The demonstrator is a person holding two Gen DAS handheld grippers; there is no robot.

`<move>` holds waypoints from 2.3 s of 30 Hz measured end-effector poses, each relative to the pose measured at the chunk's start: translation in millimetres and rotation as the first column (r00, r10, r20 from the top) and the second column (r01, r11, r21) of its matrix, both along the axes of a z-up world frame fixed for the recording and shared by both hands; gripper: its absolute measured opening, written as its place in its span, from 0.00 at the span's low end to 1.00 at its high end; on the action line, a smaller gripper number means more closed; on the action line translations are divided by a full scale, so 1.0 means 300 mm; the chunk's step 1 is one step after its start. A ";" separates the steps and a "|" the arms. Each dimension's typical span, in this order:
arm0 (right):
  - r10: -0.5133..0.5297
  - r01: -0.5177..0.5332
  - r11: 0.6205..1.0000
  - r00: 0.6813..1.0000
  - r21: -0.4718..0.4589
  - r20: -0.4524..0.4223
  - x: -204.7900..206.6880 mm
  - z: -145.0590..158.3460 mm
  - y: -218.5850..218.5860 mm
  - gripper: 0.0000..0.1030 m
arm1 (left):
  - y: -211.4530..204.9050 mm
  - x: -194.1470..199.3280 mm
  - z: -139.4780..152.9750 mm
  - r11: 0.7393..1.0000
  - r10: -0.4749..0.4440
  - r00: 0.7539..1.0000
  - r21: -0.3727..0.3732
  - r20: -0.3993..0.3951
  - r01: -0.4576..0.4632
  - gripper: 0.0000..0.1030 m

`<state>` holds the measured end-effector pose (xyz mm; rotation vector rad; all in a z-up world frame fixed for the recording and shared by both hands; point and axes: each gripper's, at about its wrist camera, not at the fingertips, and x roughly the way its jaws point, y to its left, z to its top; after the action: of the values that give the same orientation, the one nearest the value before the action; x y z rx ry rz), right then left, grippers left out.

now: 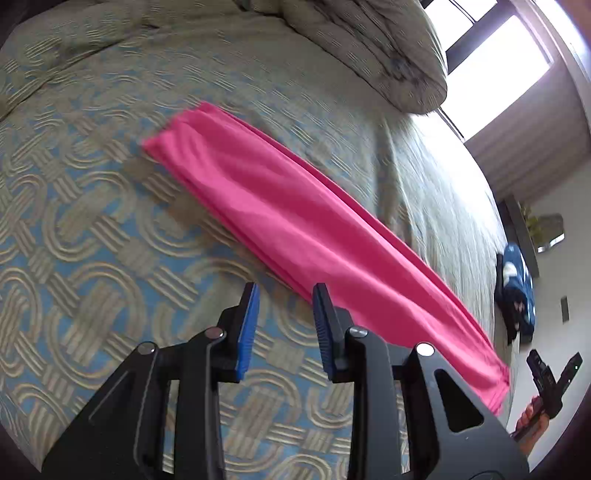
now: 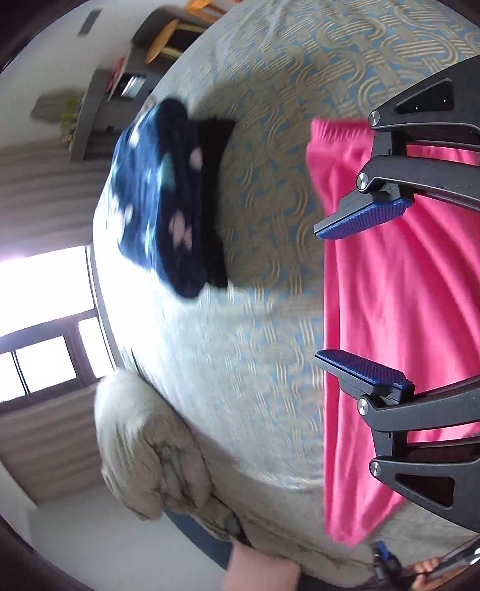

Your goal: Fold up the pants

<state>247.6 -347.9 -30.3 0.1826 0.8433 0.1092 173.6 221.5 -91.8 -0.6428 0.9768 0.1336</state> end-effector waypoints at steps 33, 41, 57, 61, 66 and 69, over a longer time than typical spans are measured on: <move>0.885 -0.933 0.356 0.354 -0.051 -0.303 0.364 -0.266 2.184 0.40 | 0.357 0.163 -0.112 0.998 -0.042 0.971 -0.034 0.234 0.052 0.30; 0.889 -0.941 0.333 0.292 0.059 -0.351 0.405 -0.332 2.211 0.40 | 0.393 0.146 -0.160 0.998 0.006 0.976 -0.060 0.217 0.007 0.48; 0.901 -0.921 0.378 0.344 0.090 -0.265 0.395 -0.277 2.248 0.02 | 0.390 0.112 -0.099 1.000 -0.013 0.956 -0.017 0.293 0.018 0.03; 0.909 -0.920 0.383 0.360 0.081 -0.209 0.399 -0.220 2.272 0.02 | 0.410 0.103 -0.077 1.000 0.008 0.948 -0.020 0.319 -0.001 0.03; 0.916 -0.943 0.331 0.308 0.046 -0.258 0.390 -0.223 2.342 0.05 | 0.393 0.124 -0.117 0.998 -0.038 0.963 -0.035 0.268 0.049 0.21; 0.900 -0.947 0.321 0.301 0.011 -0.316 0.394 -0.261 2.325 0.10 | 0.371 0.141 -0.148 0.995 -0.065 0.966 -0.057 0.251 0.082 0.39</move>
<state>365.9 349.6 -108.6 -0.5405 1.1446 1.1740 215.8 332.7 -136.3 -0.6664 0.7637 -0.0451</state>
